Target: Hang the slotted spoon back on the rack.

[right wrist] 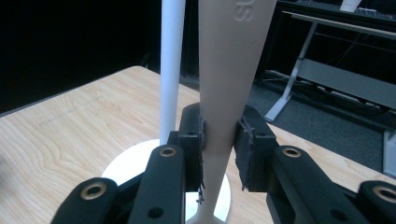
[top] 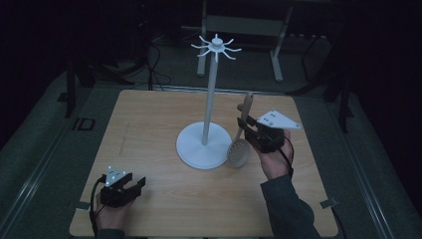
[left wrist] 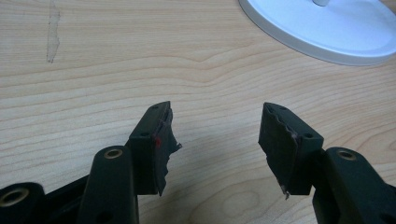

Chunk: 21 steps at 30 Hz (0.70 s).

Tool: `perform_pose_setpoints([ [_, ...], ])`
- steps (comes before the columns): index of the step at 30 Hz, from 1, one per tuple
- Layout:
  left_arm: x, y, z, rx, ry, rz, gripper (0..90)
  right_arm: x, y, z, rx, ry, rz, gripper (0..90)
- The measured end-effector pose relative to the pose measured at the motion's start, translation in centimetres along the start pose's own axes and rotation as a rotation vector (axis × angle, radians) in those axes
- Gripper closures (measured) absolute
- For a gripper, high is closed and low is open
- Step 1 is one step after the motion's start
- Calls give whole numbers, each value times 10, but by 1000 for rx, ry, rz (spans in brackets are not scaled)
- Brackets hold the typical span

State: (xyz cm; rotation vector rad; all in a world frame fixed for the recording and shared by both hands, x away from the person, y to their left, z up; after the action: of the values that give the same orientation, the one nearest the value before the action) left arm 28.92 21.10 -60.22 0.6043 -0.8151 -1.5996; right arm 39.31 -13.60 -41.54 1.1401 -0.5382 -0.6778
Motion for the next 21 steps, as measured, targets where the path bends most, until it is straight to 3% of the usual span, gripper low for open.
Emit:
perform_pose_setpoints([
  [21, -1, 0, 1, 4, 2, 4, 447, 1, 13, 0, 18, 1, 1, 738],
])
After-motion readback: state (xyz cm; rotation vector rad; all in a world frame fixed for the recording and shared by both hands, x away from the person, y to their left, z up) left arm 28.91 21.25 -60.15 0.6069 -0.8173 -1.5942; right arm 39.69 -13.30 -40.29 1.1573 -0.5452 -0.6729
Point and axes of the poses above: each handheld gripper's, and its own axes: z roughly backward along the jaws, y roughly out of its top, x roughly to its right, the point moved 8 cm from there along -z, roughly forward along the jaws, and after that the axes turned 7 degrees about y, right-handed, at the moved point
